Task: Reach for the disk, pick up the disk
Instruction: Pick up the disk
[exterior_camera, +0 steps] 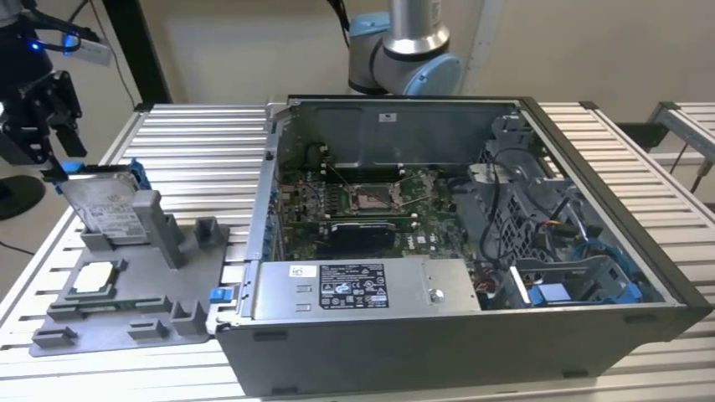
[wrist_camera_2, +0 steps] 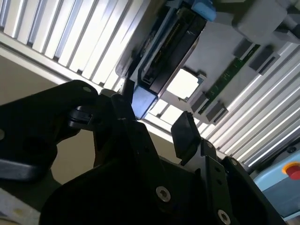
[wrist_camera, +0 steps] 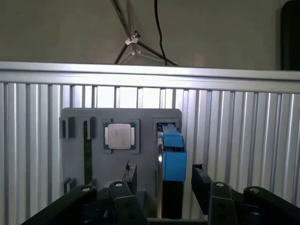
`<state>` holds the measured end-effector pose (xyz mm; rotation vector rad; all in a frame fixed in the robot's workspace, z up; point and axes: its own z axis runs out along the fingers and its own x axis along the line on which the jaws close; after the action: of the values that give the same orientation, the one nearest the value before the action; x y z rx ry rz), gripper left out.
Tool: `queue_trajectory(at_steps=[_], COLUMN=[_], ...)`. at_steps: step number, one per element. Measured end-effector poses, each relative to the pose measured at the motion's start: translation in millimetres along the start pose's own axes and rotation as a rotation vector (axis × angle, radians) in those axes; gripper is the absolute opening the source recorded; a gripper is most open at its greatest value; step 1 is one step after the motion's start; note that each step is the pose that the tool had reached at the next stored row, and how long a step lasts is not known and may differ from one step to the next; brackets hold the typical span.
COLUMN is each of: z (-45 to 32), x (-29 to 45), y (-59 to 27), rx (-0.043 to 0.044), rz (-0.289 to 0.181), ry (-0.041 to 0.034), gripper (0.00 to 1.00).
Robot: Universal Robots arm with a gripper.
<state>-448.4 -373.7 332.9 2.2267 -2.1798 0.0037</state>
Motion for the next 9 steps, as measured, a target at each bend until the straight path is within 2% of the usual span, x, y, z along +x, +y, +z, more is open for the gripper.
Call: queue_trajectory(at_steps=[9], z=[10.9], x=[-13.6], y=[0.8], rx=[0.0009], rz=[0.000], ry=[0.0000], gripper=[1.00])
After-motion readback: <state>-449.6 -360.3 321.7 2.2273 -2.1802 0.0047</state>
